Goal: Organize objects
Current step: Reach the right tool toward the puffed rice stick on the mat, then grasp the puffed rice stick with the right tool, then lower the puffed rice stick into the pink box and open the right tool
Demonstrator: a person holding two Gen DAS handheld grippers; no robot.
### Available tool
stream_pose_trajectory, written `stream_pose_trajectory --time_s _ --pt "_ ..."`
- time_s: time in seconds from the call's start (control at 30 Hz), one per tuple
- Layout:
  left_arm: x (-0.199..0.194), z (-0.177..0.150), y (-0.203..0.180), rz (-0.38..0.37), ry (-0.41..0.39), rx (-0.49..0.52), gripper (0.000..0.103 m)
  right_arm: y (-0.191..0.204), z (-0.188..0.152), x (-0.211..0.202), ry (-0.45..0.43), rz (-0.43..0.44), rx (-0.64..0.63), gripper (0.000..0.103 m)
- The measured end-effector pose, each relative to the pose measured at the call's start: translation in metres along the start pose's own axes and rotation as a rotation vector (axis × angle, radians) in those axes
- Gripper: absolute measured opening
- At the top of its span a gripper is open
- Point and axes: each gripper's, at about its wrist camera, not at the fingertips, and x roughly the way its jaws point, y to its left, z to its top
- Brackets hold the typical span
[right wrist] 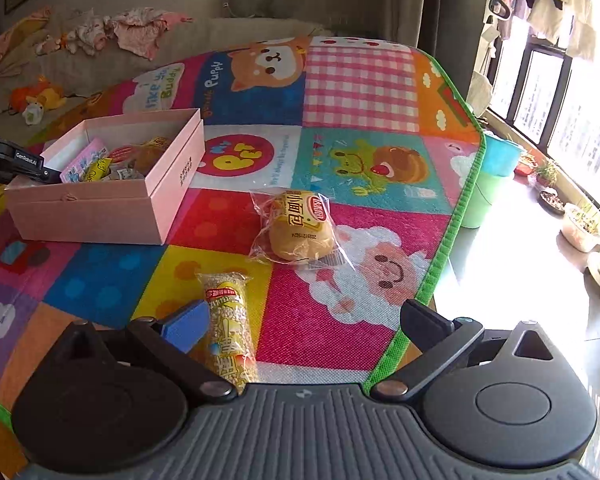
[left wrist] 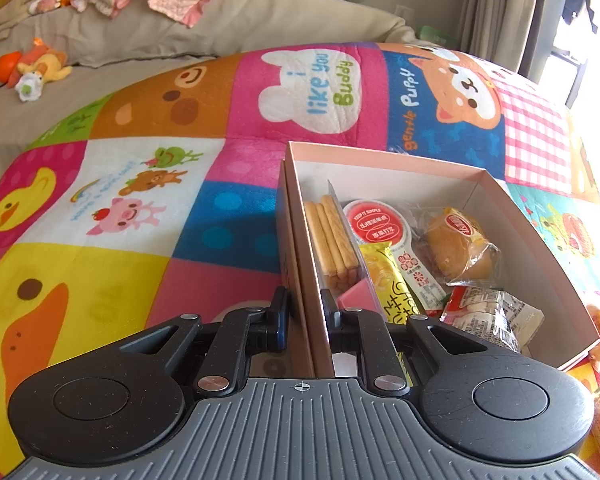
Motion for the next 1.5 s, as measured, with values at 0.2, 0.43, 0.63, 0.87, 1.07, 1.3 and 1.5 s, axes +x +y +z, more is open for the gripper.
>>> stream_pose_trajectory --time_s 0.2,0.43,0.63,0.87,1.07,1.3,1.5 --pt "0.000 0.000 0.000 -0.001 0.000 0.001 0.018 0.022 -0.003 0.011 0.008 0.056 0.002 0.094" --pt "0.000 0.000 0.000 -0.001 0.000 0.000 0.018 0.037 -0.008 0.030 0.076 0.121 0.014 0.061" --pt "0.000 0.000 0.000 -0.002 0.002 0.001 0.018 0.038 -0.010 0.028 0.088 0.110 0.004 0.030" --pt "-0.001 0.000 0.000 -0.005 0.007 0.002 0.018 0.040 -0.006 0.022 0.088 0.128 -0.013 0.029" --pt "-0.001 0.000 0.000 -0.006 0.008 0.001 0.019 0.042 0.006 0.010 0.110 0.231 -0.014 0.029" --pt "-0.001 0.001 0.002 -0.022 0.007 -0.019 0.019 0.062 0.029 0.004 0.108 0.304 -0.060 0.029" --pt "-0.001 0.000 0.003 -0.027 0.007 -0.016 0.019 0.079 0.072 0.007 0.055 0.364 -0.080 0.029"
